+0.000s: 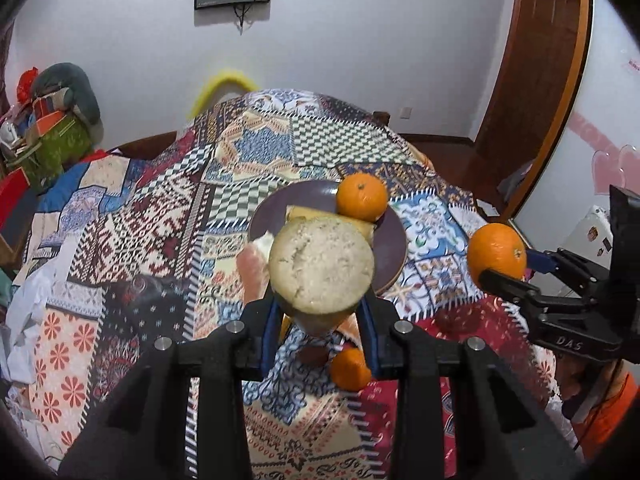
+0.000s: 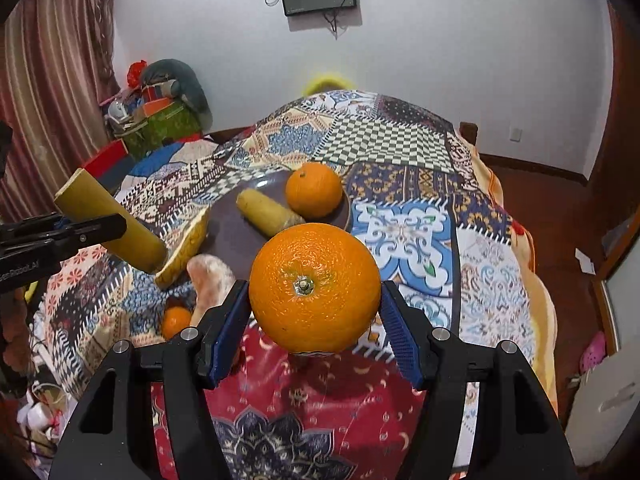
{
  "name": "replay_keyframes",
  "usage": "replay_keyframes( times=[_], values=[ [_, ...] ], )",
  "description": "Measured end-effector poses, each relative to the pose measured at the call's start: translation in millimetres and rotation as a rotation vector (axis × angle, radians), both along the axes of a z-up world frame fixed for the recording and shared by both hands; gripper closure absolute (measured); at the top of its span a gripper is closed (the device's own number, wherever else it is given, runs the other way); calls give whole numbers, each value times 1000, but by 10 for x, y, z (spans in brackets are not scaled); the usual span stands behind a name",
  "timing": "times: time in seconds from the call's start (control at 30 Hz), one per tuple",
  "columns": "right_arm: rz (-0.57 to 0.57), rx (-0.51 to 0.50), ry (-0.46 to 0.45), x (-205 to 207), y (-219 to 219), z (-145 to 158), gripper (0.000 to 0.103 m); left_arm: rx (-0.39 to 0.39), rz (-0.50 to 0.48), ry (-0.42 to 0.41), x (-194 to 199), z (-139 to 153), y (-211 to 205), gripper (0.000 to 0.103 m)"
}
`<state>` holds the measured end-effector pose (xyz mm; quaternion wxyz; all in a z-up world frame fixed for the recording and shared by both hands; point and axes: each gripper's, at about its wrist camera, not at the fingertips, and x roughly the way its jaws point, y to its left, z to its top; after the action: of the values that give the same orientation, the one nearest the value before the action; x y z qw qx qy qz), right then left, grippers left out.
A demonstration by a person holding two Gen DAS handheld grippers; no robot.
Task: Organize fruits
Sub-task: 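Carry the gourd with the left tool while the right tool carries the orange to the plate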
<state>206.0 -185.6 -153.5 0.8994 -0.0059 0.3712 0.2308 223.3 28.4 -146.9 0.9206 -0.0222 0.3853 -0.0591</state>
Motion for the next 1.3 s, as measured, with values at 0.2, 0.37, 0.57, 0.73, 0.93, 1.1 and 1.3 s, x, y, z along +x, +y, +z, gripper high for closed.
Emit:
replay_keyframes(
  times=[0.2,0.37,0.57,0.73,0.93,1.1,1.3],
  values=[
    [-2,5,-25,117,39,54,42,-11,-13,-9,132,36,-70,69],
    [-2,-3,-38,245,83,43,42,-24,-27,0,274,-2,-110,69],
    [-2,-15,-14,471,125,-96,42,-29,-50,20,473,-78,-164,69],
    [8,-30,15,671,178,-217,42,-26,-53,45,658,-180,-185,69],
    [30,-71,34,827,269,-344,42,-24,-50,77,836,-329,-143,69],
    [56,-90,44,905,369,-423,42,-24,-47,103,960,-453,-103,69],
    [100,-118,49,950,505,-474,42,-43,-50,122,1035,-543,-65,69]
  ],
)
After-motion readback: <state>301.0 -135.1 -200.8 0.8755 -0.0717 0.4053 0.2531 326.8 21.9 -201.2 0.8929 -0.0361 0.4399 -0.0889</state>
